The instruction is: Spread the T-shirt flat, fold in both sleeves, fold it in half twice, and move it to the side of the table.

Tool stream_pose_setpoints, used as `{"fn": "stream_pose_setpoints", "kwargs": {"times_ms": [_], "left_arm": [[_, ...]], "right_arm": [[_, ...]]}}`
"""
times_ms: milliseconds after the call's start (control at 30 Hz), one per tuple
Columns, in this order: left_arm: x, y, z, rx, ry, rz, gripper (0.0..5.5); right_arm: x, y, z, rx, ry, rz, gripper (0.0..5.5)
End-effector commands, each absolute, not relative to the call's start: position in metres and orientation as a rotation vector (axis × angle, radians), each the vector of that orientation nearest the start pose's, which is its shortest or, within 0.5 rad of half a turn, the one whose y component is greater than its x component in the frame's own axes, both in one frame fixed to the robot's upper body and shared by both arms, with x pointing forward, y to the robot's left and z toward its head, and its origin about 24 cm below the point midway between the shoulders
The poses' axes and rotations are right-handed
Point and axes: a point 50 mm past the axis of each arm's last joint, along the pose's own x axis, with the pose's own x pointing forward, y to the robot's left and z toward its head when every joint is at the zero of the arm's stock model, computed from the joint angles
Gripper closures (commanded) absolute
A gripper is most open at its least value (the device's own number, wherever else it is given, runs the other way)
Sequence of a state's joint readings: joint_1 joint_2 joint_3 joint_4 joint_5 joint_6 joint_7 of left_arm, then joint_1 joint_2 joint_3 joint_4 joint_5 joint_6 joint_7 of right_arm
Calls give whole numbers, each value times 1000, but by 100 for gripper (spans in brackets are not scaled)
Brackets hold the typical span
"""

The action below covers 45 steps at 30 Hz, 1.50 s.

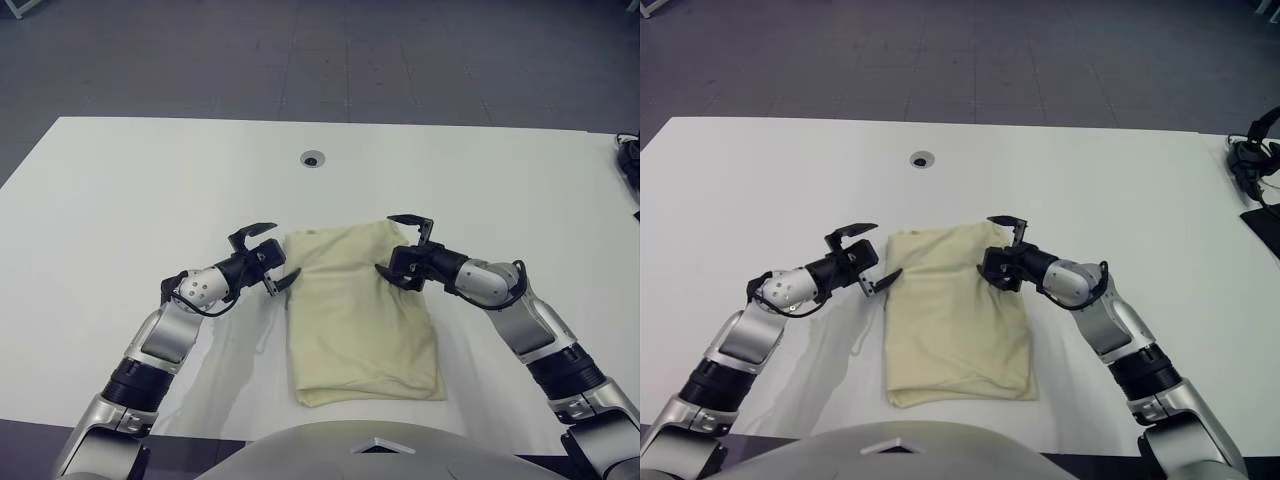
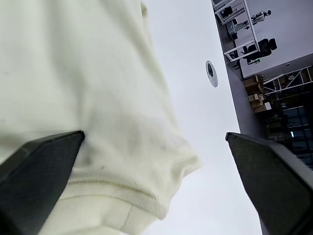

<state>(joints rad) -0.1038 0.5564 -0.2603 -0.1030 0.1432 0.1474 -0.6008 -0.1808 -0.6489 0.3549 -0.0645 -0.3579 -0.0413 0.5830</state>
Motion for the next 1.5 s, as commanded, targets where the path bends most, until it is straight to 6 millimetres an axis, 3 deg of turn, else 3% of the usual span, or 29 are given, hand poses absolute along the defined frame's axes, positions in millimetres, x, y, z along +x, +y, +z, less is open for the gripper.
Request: {"fn": "stream_pose_setpoints", "kwargs": {"times_ms": [33, 200, 367, 467, 533, 633, 733, 867, 1033, 1233, 1500], "left_arm": [[255, 163, 75, 645, 152, -760, 12], [252, 165, 106, 589, 63, -716, 12], [238, 168, 151, 531, -132, -751, 12], [208, 173, 156, 640, -134, -912, 12], [170, 173, 145, 720, -58, -1152, 12], [124, 177, 121, 772, 148, -1405, 12], [106, 183, 105, 890, 281, -1472, 12], [80, 178, 91, 1002, 331, -1541, 12], [81, 168, 79, 1037, 295, -1542, 12], [85, 155, 77, 1024, 238, -1479, 12], [91, 152, 114, 843, 152, -1498, 12]], "right_arm": [[256, -167, 71, -1021, 104, 866, 10], [254, -172, 105, -893, 6, 802, 10], [244, -184, 141, -807, -57, 765, 10], [230, -191, 160, -786, -74, 792, 10], [214, -195, 163, -772, -49, 841, 10], [183, -200, 148, -797, 62, 962, 10], [160, -203, 132, -799, 159, 1034, 10], [148, -200, 120, -719, 183, 1030, 10], [142, -196, 106, -677, 204, 1000, 10], [143, -197, 107, -663, 202, 1007, 10], [131, -200, 89, -607, 282, 1048, 10]]}}
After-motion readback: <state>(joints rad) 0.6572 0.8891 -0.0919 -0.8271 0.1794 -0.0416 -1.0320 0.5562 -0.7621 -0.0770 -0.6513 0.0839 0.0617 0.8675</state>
